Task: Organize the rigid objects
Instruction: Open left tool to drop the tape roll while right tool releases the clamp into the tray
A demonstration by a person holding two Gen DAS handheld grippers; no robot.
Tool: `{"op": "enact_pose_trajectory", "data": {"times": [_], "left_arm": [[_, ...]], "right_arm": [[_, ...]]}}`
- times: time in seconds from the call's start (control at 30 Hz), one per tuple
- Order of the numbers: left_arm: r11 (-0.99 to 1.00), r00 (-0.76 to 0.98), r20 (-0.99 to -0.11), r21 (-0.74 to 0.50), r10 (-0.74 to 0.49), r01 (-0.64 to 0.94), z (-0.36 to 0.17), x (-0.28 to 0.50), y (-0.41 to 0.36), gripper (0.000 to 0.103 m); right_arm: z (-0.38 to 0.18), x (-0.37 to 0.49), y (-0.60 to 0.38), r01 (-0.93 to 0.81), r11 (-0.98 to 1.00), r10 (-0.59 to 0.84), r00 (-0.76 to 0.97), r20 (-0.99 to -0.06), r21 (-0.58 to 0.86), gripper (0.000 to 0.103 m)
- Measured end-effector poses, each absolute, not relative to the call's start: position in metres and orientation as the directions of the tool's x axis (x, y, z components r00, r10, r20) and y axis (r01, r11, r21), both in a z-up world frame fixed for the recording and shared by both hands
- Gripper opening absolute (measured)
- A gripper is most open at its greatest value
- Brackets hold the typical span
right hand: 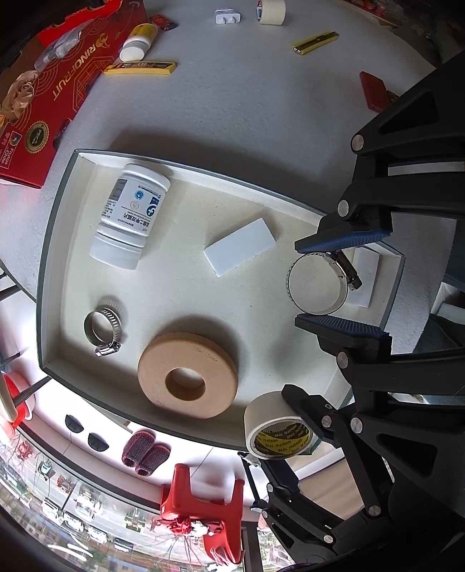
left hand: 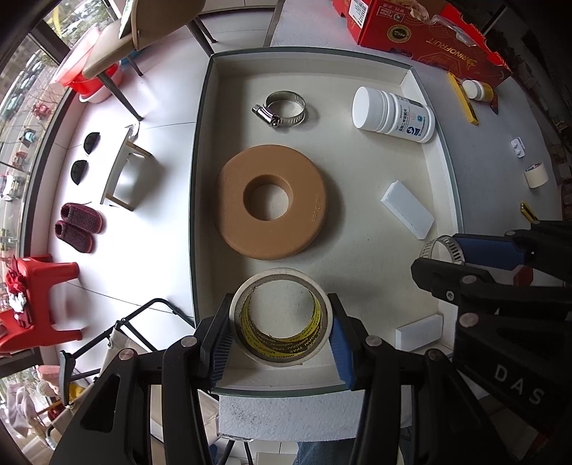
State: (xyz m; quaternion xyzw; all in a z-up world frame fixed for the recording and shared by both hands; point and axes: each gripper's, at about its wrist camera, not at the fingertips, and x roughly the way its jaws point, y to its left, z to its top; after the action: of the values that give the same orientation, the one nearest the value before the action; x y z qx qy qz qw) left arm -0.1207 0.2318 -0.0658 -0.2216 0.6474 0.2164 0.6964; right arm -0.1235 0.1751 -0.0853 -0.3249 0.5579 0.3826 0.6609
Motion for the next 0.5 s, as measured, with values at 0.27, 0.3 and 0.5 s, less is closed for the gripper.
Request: {"op": "enact_pose_trajectory", "data": {"times": [0.27,0.3,0.5], "left_arm": [[0.818,0.04,-0.999,-0.012,0.013,-0.576,-0.077,-0.117,0.229,0.052],[0.817,0.038,-0.999,-0.01,0.014,-0.577,-0.078,-0.117,0.229,0.052],[0.817,0.039,-0.998,0.017,0.048,-0.576,-0.075,-0.114,0.228,0.084]], "right_arm": [[-0.092,-0.119,0.184,-0.864,0.503,0.133,0.103,-0.986,-0.022,0.036],[-0.092,-0.119,0.185,-0.864,0.504,0.131,0.104,-0.986,-0.024,0.036],[-0.093,-0.118,0.188,-0.858,0.512,0.114,0.116,-0.987,-0.041,0.059]]}}
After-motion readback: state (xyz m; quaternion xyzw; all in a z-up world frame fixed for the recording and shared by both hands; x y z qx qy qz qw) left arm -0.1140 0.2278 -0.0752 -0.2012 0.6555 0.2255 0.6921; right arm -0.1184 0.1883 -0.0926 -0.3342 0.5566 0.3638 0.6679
